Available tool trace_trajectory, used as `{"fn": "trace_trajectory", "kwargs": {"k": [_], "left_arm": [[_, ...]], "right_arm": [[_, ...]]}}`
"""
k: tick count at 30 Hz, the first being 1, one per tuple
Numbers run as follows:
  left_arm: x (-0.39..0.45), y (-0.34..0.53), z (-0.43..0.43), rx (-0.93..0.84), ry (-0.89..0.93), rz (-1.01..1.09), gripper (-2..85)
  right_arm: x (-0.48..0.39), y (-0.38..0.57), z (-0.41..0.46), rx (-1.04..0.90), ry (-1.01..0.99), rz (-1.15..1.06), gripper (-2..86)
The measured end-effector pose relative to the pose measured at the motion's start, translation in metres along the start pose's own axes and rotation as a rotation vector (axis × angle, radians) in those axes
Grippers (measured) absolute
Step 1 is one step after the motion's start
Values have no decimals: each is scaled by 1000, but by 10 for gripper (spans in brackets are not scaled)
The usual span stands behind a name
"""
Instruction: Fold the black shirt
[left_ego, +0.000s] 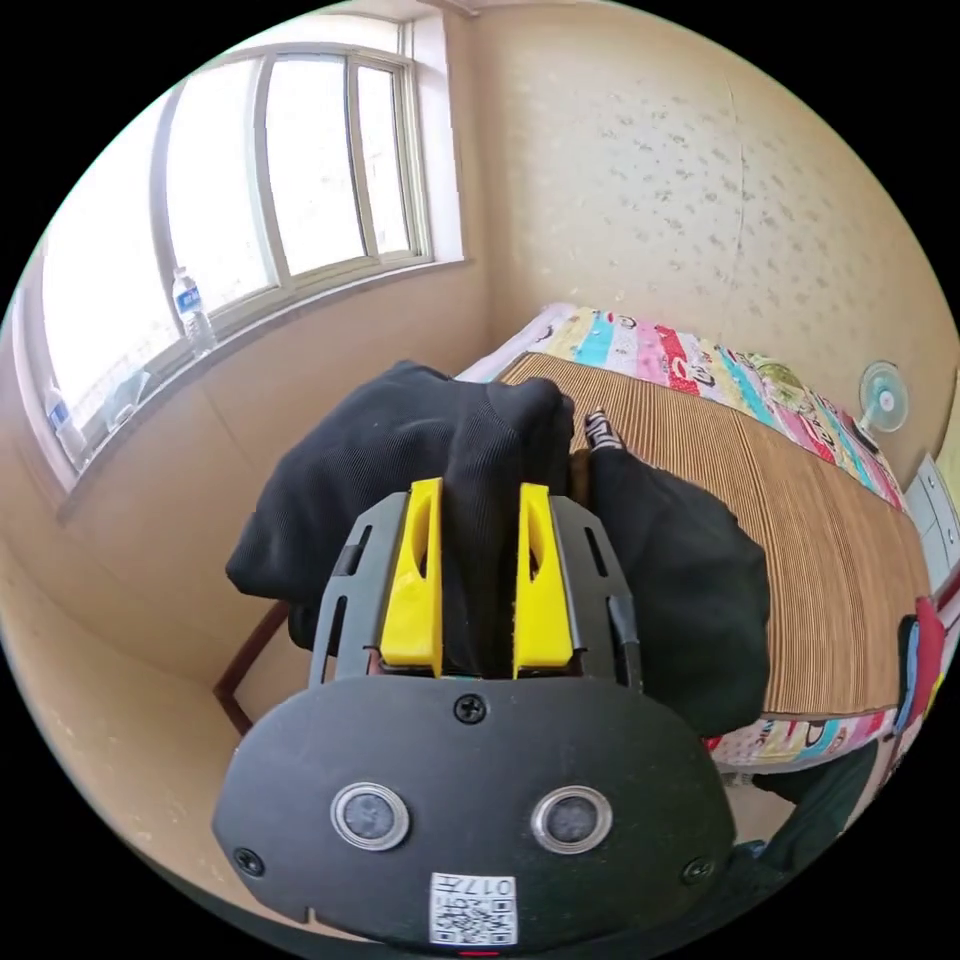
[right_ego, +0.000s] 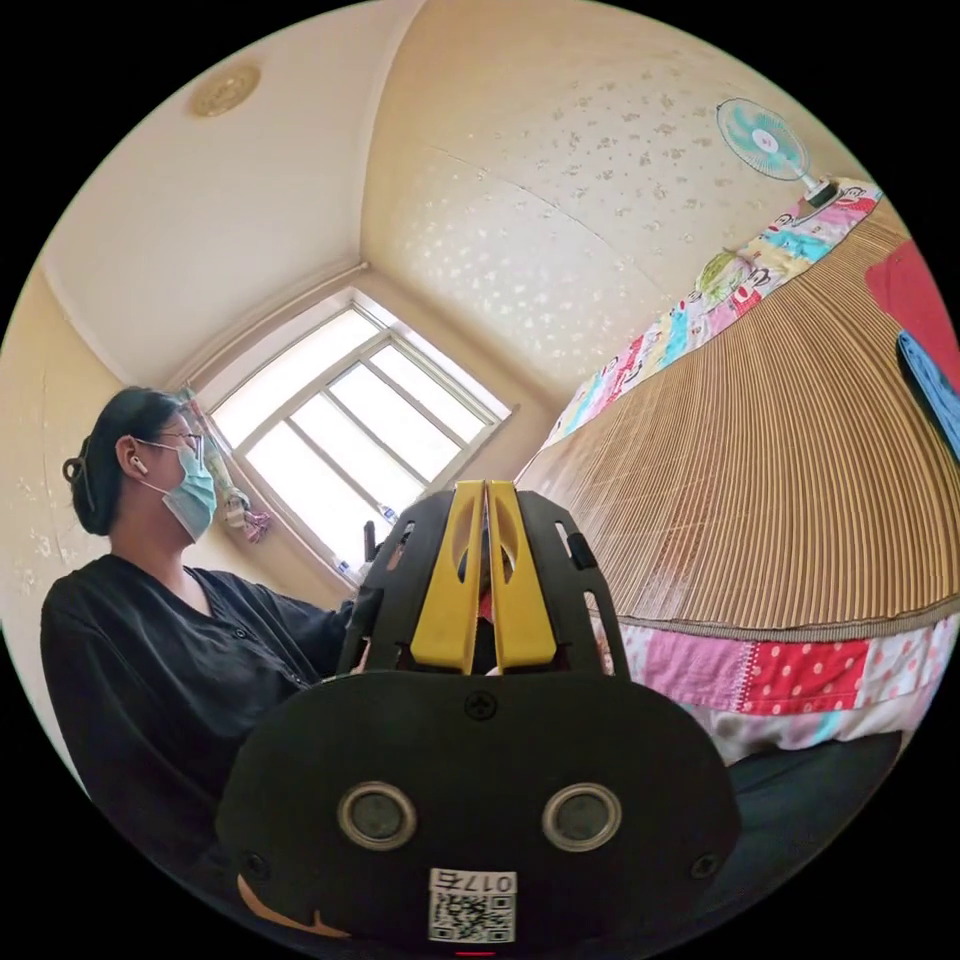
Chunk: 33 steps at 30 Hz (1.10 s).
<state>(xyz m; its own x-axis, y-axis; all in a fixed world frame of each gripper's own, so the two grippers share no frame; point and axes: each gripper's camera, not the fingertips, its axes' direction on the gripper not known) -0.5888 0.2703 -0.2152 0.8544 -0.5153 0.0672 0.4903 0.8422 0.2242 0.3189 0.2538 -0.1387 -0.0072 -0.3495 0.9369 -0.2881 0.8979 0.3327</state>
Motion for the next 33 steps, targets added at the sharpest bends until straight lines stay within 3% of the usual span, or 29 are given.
{"fn": "trace_trajectory", "kwargs": {"k": [4,6,8,14,18,22,27,30,33], "left_arm": [[-32,-1,-26,157,263,-168,67],[-49,-3,-34,302,595,-320,54],[-32,-15,-42,391,780,-312,52],[142,-69,-117,502,1219,147,51],[252,-51,-166,545,1553,415,51],[349,11,-145,301,1591,551,51],[444,158,-34,-315,1452,450,51],[457,225,-32,-424,1383,537,51],[444,253,-41,-413,1246,507,52]], "right_arm": [[10,0,-23,41,28,8,3],[22,-1,-33,50,47,25,3],[34,-5,-37,55,35,47,4],[45,-20,-51,115,-41,23,4],[39,-21,-74,144,19,-19,3],[44,-11,-93,128,174,0,4],[82,-2,-110,74,272,116,4],[98,-8,-120,88,271,146,6],[115,-24,-115,42,319,163,9]]}}
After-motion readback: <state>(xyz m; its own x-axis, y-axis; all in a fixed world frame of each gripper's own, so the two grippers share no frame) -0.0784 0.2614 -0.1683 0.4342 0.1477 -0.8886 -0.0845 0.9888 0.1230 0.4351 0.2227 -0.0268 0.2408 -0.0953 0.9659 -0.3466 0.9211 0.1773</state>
